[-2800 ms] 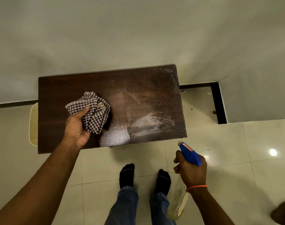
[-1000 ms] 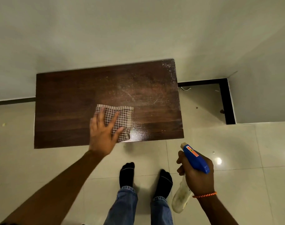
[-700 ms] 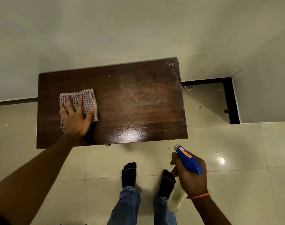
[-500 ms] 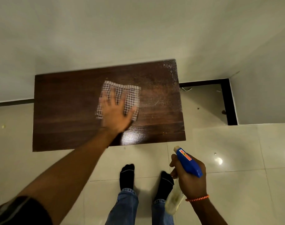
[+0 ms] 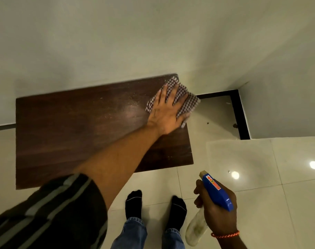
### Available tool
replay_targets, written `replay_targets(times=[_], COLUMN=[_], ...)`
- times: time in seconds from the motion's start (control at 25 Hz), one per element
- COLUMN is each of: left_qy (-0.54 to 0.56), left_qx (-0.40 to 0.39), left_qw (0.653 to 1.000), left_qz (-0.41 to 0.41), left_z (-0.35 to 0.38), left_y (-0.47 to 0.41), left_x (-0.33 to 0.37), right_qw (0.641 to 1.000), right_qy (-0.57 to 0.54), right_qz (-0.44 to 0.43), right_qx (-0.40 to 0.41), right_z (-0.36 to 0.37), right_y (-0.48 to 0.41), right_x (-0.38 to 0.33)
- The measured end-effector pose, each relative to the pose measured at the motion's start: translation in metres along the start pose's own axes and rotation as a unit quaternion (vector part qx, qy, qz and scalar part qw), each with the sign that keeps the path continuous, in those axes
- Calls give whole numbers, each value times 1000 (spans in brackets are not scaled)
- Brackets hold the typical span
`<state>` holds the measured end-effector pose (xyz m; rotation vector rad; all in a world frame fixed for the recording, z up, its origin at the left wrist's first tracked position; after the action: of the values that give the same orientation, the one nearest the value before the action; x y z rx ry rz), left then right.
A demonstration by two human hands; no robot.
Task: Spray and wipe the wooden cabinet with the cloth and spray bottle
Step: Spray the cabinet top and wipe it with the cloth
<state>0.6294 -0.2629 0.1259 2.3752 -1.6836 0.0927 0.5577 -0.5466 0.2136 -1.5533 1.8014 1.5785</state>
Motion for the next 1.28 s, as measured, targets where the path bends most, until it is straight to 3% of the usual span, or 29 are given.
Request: replay_targets(times=[0.2, 0.48, 0.72, 0.88, 1.04, 1.28], left_qy=[-12, -36, -56, -25, -5, 13], left_qx=[1, 7, 16, 47, 58, 59], left_qw=[999, 998, 997, 976, 945, 966], left_qz=[37, 54, -54, -209, -322, -253], left_z=[-14, -27, -33, -37, -29, -14], left_y=[-31, 18, 113, 184, 167, 59], left_x=[-30, -117, -234, -296, -267, -124], right_qw=[1000, 1000, 997, 994, 993, 993], right_qy=[-17, -14, -34, -42, -55, -49], right_qz=[22, -17, -71, -94, -94, -106], right_qx=[-10, -21, -26, -33, -36, -29], right_z=[16, 41, 65, 71, 68, 50], right_y=[3, 0, -10, -19, -29, -38], right_x=[3, -18, -53, -64, -67, -76])
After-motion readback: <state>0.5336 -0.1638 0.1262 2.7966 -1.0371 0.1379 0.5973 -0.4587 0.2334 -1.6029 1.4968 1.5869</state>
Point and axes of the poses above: each hand's wrist, its own y-axis away from the middle knuckle, its own z-axis out of the palm, x = y × z, the point moved 5 cm from there along -y, towards the middle knuckle, and after that the axes turned 7 degrees about x, right-handed, at the moved point
